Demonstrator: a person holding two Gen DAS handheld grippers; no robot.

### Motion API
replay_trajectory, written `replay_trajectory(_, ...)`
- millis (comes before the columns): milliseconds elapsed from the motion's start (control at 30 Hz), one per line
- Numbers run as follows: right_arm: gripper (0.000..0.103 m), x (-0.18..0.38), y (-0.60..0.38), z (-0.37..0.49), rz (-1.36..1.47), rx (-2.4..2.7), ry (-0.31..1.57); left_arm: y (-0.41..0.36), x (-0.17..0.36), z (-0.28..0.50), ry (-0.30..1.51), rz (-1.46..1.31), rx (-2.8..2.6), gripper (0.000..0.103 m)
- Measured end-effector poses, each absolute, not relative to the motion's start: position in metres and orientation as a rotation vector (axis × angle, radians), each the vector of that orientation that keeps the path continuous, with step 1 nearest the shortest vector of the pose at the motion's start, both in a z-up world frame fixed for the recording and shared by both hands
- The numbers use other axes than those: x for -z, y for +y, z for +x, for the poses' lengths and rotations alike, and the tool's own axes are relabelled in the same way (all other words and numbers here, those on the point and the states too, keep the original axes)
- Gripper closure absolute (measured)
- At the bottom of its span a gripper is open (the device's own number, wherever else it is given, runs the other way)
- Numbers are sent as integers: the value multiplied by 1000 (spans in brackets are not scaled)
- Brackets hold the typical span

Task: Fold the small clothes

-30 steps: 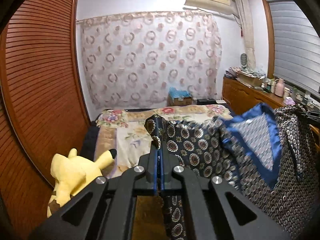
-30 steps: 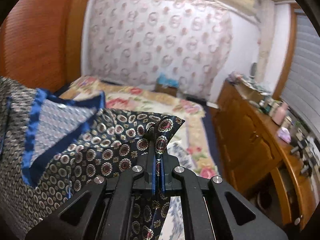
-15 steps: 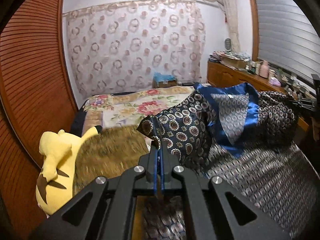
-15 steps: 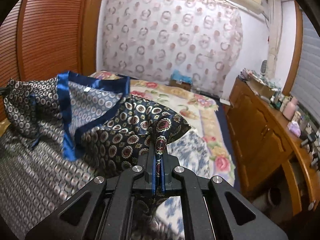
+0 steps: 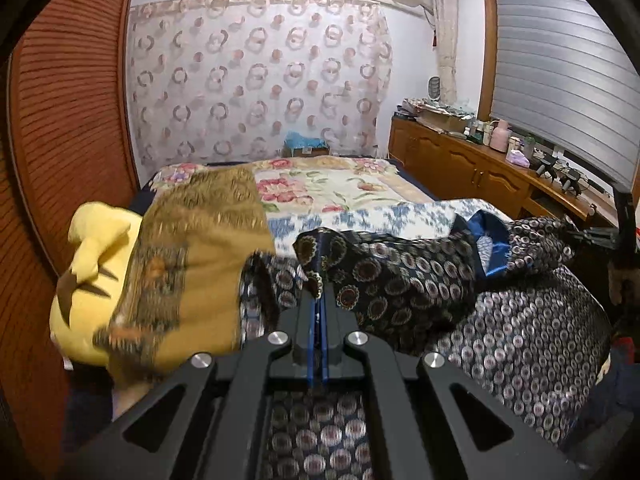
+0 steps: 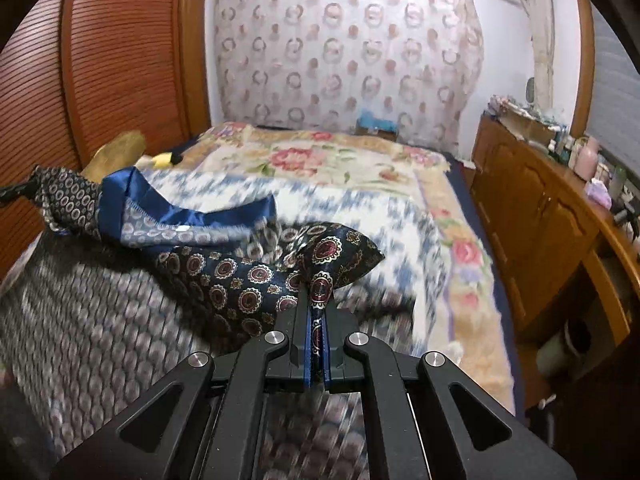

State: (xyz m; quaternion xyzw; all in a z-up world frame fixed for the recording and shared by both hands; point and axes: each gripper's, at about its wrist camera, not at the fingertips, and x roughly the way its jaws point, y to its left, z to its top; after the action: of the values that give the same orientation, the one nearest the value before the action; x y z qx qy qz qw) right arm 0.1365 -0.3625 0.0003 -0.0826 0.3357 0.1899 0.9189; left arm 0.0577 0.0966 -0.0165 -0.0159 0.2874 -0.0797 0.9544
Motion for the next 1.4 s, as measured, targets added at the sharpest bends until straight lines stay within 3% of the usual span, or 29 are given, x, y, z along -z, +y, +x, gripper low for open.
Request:
replay_trajectory(767,102,5,-408,52,-125,-364,689,127,39,-9,604,-91,114,103)
replay_trajectory(1233,100,32,-404,51,-134,-385,779,133,62,-15,683,-142,120,101)
replay_trajectory(1333,95,23,-406,46,-136,-388,755,135,56,-18,664,-142,122,98)
replay_trajectory(1400,85,15,-408,44,-140,-378,737,137,51,-19,647,-143,118,92)
